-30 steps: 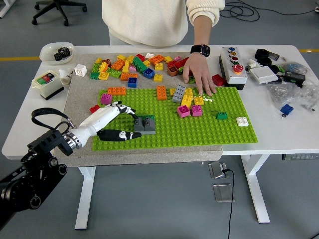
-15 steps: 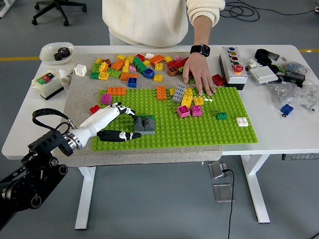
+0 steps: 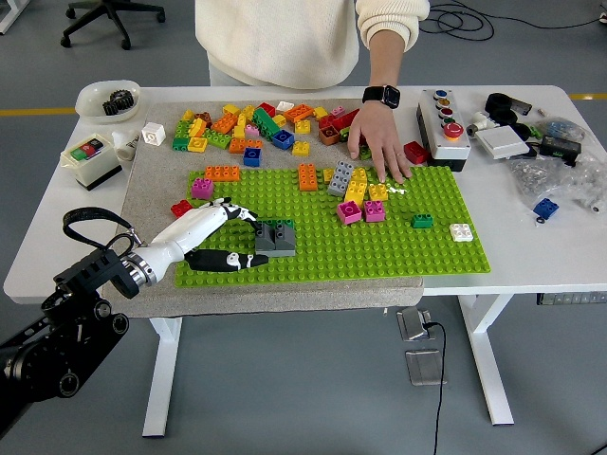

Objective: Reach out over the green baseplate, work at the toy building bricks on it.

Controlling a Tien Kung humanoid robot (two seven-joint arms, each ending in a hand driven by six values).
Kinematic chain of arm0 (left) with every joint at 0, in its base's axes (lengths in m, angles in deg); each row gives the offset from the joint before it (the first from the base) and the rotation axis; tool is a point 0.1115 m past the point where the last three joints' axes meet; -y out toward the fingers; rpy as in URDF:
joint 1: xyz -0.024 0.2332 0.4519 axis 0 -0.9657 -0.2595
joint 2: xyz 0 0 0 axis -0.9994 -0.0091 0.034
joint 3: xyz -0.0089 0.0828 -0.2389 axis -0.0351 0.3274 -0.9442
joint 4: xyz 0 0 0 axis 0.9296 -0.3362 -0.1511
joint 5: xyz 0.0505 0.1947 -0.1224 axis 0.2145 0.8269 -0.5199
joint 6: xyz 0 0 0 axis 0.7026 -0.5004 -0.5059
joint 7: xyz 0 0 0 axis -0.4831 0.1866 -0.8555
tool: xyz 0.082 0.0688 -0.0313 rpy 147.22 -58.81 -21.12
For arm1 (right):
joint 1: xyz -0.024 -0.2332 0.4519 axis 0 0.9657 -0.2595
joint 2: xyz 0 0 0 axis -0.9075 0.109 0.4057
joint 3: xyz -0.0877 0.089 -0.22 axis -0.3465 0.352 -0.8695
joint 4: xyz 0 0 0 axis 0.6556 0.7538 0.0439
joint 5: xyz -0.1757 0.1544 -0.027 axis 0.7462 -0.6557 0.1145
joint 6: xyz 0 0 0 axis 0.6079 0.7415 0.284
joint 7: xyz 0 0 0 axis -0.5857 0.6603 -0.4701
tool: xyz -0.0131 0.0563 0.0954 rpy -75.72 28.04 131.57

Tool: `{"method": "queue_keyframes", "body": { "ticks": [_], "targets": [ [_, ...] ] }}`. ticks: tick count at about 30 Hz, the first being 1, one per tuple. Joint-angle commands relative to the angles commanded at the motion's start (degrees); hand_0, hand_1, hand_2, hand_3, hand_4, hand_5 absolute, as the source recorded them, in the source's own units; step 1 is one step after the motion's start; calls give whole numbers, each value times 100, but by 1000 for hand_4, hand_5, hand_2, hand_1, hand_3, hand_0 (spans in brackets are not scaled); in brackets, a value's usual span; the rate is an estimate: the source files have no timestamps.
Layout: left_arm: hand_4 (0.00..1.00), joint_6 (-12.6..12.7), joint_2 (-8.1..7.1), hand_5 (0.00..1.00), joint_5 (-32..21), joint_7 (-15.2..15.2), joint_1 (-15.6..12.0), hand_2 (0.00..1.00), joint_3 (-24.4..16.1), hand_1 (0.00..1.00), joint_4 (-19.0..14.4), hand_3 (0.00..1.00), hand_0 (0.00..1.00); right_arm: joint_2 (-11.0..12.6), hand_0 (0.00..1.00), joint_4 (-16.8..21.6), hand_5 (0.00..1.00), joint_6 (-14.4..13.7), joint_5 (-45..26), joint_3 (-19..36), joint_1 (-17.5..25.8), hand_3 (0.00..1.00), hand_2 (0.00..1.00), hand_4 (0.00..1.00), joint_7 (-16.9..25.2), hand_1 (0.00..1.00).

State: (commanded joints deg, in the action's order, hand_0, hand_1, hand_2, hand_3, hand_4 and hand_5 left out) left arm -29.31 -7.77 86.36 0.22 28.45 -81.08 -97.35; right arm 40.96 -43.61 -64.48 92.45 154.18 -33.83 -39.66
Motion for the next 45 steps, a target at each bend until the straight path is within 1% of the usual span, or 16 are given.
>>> {"method": "queue_keyframes", "body": {
  "ticks": [14,31,45],
  "targets": [
    [998,9,1,845,125,-18,-17,850,28,904,13,680,998,-2,742,0,526,-7,-24,-1,-4,618,681,832,-2,645],
    [998,9,8,837,163,-38,-39,849,96,903,91,676,998,-6,742,0,524,-9,-30,-23,10,617,681,830,-3,644],
    [998,-2,12,836,144,-52,-5,848,185,902,138,676,998,-8,742,0,523,-11,-33,-30,15,618,681,830,-7,645]
  ]
}}
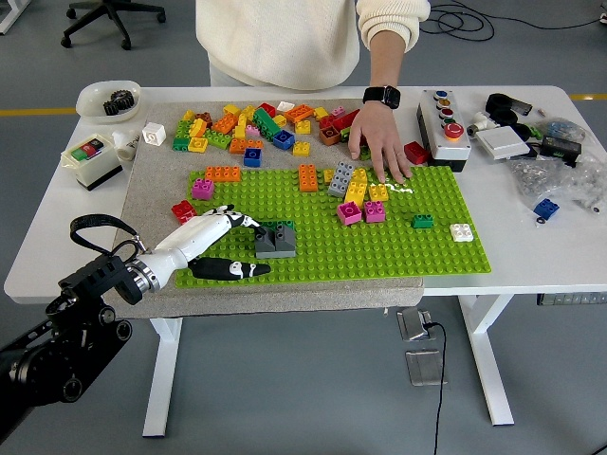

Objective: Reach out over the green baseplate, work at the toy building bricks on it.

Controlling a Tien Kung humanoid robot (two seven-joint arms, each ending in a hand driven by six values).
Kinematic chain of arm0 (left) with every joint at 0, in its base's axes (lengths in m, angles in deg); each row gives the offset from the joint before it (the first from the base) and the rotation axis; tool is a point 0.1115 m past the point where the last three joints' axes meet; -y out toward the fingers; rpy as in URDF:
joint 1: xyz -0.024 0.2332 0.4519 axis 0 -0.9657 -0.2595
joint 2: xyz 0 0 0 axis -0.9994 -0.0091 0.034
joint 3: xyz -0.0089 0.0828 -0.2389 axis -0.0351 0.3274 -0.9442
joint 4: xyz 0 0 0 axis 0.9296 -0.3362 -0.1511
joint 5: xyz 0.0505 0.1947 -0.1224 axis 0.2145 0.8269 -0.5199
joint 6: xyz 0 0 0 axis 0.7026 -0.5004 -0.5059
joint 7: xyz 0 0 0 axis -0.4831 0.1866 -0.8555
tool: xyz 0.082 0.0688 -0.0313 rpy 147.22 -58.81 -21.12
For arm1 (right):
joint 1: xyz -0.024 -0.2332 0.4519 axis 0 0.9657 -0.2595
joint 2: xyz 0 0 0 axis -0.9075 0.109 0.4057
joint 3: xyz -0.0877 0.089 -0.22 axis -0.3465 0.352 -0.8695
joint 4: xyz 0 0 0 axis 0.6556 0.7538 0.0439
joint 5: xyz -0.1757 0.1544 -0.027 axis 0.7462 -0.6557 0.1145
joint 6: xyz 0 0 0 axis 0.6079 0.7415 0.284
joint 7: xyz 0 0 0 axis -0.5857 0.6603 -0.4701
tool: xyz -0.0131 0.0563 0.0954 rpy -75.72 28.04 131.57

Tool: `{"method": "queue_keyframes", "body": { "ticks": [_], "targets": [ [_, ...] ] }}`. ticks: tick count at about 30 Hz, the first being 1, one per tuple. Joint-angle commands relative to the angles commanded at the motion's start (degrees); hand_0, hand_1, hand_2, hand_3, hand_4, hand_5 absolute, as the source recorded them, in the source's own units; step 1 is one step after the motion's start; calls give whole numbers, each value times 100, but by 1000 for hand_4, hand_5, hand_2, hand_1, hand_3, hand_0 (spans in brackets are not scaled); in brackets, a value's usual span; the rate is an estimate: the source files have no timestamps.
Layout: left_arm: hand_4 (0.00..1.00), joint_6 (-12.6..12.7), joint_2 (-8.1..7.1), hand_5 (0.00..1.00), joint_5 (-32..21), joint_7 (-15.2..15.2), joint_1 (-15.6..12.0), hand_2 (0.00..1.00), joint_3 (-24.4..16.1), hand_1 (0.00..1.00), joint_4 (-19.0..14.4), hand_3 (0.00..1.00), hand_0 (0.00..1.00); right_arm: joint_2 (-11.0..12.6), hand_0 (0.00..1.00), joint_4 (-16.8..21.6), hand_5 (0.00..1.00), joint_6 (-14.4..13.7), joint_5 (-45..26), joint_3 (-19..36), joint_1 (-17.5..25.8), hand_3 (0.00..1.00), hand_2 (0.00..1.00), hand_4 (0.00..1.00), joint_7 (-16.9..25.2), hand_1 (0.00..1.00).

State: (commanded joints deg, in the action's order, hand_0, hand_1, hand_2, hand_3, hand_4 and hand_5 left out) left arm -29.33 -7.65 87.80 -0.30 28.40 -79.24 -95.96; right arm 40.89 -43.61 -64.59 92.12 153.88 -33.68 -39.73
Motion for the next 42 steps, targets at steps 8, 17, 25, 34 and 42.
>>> {"method": "queue_keyframes", "body": {
  "ticks": [8,17,25,34,42],
  "targets": [
    [998,-32,-12,830,-204,18,-9,846,-134,901,-145,674,998,1,742,0,524,0,-2,2,2,618,681,830,0,645],
    [998,-66,-49,826,-568,18,8,836,-473,896,-521,673,998,1,742,0,527,-1,-9,18,-4,618,681,831,1,645],
    [998,-31,-19,816,-701,-141,-4,808,-638,844,-798,733,998,13,742,0,529,-2,-10,42,-14,617,681,830,4,643],
    [998,-297,43,798,-868,-455,-54,797,-1029,838,-1194,772,998,34,742,0,527,2,6,101,-32,618,681,830,6,644],
    [998,-963,170,730,-701,-841,-185,802,-1520,847,-1675,789,998,33,742,0,527,-25,-19,100,-76,617,681,830,10,645]
  ]
}}
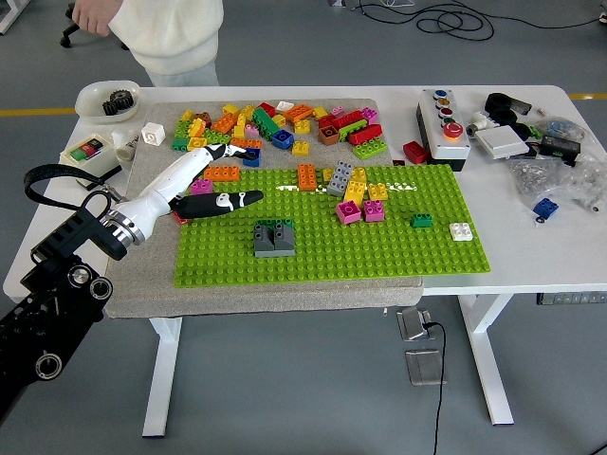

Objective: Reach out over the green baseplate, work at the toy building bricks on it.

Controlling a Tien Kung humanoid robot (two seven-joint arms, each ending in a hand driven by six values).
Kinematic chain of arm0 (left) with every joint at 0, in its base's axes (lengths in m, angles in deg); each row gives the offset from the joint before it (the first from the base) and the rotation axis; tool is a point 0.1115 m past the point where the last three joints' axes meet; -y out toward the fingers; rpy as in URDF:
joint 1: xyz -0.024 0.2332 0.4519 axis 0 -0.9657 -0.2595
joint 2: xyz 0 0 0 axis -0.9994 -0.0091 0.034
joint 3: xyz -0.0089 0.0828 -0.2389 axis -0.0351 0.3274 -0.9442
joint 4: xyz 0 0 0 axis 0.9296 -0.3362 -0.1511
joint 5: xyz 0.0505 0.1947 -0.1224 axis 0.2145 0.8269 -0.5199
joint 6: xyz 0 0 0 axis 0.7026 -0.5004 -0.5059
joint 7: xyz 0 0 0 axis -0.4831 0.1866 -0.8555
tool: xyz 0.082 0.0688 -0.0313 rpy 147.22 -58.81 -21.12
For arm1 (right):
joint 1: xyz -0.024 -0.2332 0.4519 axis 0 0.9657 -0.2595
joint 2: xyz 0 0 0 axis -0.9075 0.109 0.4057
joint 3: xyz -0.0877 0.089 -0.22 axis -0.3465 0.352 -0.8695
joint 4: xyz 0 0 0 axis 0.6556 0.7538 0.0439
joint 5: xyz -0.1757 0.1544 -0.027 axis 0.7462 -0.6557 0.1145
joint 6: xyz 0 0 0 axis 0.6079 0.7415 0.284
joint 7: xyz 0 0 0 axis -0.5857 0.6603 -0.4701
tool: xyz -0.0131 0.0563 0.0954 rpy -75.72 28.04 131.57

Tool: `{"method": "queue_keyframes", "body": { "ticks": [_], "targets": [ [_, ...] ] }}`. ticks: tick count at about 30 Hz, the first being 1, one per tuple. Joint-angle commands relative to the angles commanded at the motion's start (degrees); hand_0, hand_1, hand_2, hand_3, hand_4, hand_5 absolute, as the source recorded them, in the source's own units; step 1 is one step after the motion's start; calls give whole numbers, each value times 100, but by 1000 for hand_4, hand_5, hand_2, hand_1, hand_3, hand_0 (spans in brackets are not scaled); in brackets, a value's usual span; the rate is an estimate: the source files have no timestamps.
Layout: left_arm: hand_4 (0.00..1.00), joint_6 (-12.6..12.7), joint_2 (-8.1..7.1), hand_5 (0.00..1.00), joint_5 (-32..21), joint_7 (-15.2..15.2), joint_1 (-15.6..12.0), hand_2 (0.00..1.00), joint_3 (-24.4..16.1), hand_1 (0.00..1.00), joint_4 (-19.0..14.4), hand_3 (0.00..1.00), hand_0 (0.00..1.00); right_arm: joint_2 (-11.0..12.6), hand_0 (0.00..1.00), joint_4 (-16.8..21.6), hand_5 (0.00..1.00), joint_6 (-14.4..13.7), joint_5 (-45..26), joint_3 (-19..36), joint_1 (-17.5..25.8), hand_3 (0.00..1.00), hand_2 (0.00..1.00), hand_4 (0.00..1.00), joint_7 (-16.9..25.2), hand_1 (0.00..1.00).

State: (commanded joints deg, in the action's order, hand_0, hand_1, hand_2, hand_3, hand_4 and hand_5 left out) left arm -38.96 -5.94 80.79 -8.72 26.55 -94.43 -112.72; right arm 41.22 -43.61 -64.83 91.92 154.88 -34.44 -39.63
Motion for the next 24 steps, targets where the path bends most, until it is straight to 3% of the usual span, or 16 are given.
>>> {"method": "queue_keyframes", "body": {
  "ticks": [1,6,7,12,13,14,24],
  "targets": [
    [998,-39,12,543,23,-16,-16,814,-37,862,-38,820,985,-1,740,0,531,-3,-2,-4,-3,616,681,829,1,643],
    [998,-296,105,543,282,-122,-159,814,-298,862,-289,820,985,1,740,0,531,-64,19,-30,-39,616,681,829,7,643],
    [998,-309,110,502,301,-127,-167,833,-310,875,-301,841,969,1,740,0,530,-69,22,-31,-40,615,681,828,9,643],
    [998,-392,138,502,484,-94,-302,833,-426,875,-415,841,969,-4,740,0,530,-118,35,-35,-56,615,681,828,17,643],
    [998,-384,135,429,481,-71,-332,865,-434,913,-436,884,959,-7,740,0,527,-123,54,-26,-52,615,680,826,14,643],
    [998,-380,133,429,478,-61,-346,865,-437,913,-445,884,959,-9,740,0,527,-126,62,-23,-50,615,680,826,13,643],
    [998,-326,130,411,-436,14,-487,888,-427,927,-555,903,956,-63,740,0,526,-134,131,-53,-57,614,681,824,12,646]
  ]
}}
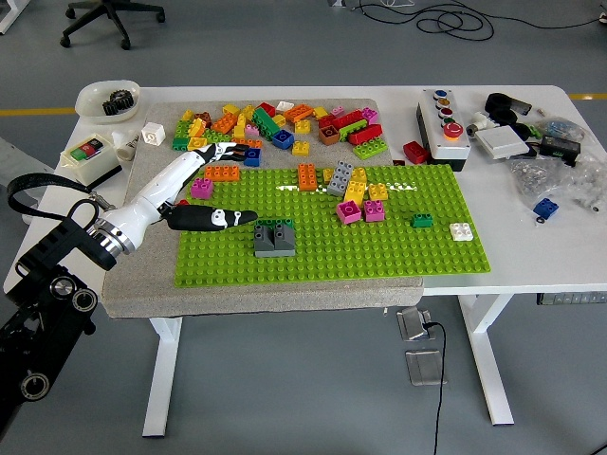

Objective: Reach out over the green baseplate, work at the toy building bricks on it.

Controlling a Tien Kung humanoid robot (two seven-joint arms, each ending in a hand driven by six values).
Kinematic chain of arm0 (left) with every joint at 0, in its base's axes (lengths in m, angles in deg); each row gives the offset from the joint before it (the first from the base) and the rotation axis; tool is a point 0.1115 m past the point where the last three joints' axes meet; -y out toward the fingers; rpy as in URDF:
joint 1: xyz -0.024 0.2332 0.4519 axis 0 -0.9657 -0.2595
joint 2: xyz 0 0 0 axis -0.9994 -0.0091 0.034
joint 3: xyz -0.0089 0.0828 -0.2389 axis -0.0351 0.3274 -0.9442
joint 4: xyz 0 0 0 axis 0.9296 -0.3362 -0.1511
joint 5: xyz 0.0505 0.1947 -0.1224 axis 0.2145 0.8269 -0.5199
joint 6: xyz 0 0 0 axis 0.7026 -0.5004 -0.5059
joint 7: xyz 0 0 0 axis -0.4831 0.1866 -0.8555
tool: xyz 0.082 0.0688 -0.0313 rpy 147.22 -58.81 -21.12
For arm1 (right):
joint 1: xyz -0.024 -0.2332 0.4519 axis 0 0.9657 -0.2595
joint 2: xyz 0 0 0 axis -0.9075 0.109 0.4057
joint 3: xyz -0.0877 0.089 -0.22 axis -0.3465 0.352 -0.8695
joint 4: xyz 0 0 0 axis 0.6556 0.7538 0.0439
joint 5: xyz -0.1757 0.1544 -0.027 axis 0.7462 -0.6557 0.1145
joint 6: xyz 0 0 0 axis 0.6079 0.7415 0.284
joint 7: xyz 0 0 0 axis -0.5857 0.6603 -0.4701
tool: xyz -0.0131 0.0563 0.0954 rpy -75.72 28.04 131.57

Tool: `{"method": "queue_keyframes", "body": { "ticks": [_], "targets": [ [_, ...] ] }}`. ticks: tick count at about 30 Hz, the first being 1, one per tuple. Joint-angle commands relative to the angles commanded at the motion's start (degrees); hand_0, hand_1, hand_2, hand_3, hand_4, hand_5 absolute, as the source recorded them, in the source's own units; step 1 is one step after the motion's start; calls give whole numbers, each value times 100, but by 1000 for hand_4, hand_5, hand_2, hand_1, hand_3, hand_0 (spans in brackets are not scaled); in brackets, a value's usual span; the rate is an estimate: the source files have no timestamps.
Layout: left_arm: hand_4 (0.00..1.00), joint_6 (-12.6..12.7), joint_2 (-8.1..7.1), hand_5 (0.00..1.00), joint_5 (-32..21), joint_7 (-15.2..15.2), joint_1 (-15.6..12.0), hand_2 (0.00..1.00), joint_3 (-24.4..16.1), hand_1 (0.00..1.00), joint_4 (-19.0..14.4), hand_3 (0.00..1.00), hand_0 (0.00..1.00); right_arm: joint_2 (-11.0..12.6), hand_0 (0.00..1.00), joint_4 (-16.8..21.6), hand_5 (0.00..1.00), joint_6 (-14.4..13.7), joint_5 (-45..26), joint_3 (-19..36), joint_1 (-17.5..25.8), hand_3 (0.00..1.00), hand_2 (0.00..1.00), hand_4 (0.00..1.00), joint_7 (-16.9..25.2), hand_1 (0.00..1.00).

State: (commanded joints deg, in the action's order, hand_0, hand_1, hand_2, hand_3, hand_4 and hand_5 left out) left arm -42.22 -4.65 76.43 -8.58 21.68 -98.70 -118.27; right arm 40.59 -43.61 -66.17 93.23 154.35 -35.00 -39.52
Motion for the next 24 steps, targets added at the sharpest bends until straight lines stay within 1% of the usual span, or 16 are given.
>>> {"method": "queue_keyframes", "body": {
  "ticks": [1,6,7,8,11,12,13,15,18,19,20,24],
  "targets": [
    [998,-13,-4,439,-108,-20,-13,895,7,933,-21,911,951,-3,740,0,526,-2,11,-7,-3,613,681,822,-2,645],
    [998,-15,-47,439,-873,-106,-99,895,72,933,-111,911,951,4,740,0,526,-25,44,-33,-36,613,681,822,-8,645],
    [998,56,-114,528,-1113,-93,-121,892,168,933,-100,915,951,12,740,0,526,-37,50,-37,-45,614,681,820,-10,644],
    [998,80,-148,528,-1284,-90,-129,892,209,933,-90,915,951,16,740,0,526,-43,51,-36,-48,614,681,820,-11,644],
    [998,101,-313,528,-1982,-91,-133,892,397,933,-30,915,951,35,740,0,526,-61,54,-9,-51,614,681,820,-20,644],
    [998,110,-342,528,-2176,-93,-132,892,425,933,-24,915,951,34,740,0,526,-62,51,-4,-48,614,681,820,-22,644],
    [998,126,-375,574,-2437,-97,-132,887,456,930,-19,914,949,33,740,0,525,-62,46,2,-42,613,681,818,-24,644],
    [998,73,-430,574,-2883,-129,-107,887,502,930,14,914,949,23,740,0,525,-59,41,17,-30,613,681,818,-30,644],
    [998,-66,-572,574,-3510,-202,-39,887,582,930,56,914,949,2,740,0,525,-62,2,19,-29,613,681,818,-29,644],
    [998,-146,-661,574,-3725,-203,16,887,613,930,117,914,949,-2,740,0,525,-64,-14,18,-36,613,681,818,-26,644],
    [998,-185,-707,636,-3913,-202,42,874,628,931,146,911,954,-4,740,0,524,-65,-21,17,-40,613,681,817,-25,644],
    [998,-530,-1063,636,-4560,-145,270,874,746,931,488,911,954,2,740,0,524,-79,-90,22,-60,613,681,817,-20,644]
  ]
}}
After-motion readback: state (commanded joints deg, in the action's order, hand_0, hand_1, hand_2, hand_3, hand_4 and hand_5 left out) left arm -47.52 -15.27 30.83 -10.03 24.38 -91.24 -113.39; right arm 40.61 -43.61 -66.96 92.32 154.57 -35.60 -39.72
